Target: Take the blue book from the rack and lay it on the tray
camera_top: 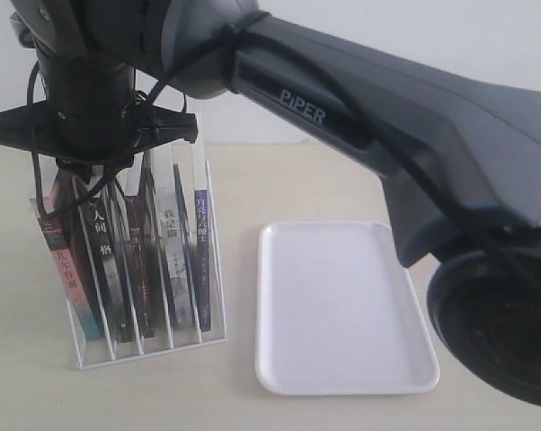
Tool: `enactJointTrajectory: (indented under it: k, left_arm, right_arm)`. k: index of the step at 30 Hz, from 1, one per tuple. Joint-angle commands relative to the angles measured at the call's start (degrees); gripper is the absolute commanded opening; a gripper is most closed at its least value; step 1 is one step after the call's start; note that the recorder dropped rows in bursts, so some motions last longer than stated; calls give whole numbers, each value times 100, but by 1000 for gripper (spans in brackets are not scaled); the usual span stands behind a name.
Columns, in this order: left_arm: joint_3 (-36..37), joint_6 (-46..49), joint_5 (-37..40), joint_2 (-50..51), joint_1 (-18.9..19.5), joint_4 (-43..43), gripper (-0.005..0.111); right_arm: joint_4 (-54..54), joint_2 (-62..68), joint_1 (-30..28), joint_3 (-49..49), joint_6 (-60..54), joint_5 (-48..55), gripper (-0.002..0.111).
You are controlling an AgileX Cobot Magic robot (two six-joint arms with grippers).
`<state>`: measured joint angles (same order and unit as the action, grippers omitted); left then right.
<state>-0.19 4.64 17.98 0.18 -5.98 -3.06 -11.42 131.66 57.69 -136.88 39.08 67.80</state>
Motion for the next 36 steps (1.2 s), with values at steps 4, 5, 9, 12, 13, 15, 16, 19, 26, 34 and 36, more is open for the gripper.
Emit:
enactJointTrajectory:
  k: [4,5,9,12,13,15,16,19,26,34,36]
  left_arm:
    - [19,-38,4,-18,20,0,5]
    - [19,-38,4,-18,20,0,5]
    - [19,-38,4,-18,20,0,5]
    - [19,-38,4,-18,20,0,5]
    - [19,-38,4,-18,20,0,5]
    - [19,-38,4,-18,20,0,5]
    - [19,-38,4,-18,20,0,5]
    - [19,-38,4,-18,20,0,5]
    - [19,-38,4,-18,20,0,5]
    - [19,-38,4,-18,20,0,5]
    - [19,-38,4,-18,20,0,5]
  right_arm:
    - [-79,-184,7,-34,69,-175,4]
    - [-107,-196,7,-34,92,-175,4]
    - [-223,-345,32,-34,105,-163,4]
    - [-326,-423,82,-34,131,-174,4]
    - [-354,-448,80,-34,144,-174,4]
    - [-584,-514,125,-34,198,-86,4]
    - [-644,-567,128,-34,213,-3,4]
    - [-644,-702,139,-34,214,-2,4]
    - [-628,-788,176,-108,236,-84,4]
    - [-628,-637,176,-108,236,-33,4]
    - [-596,-568,176,-108,236,-18,4]
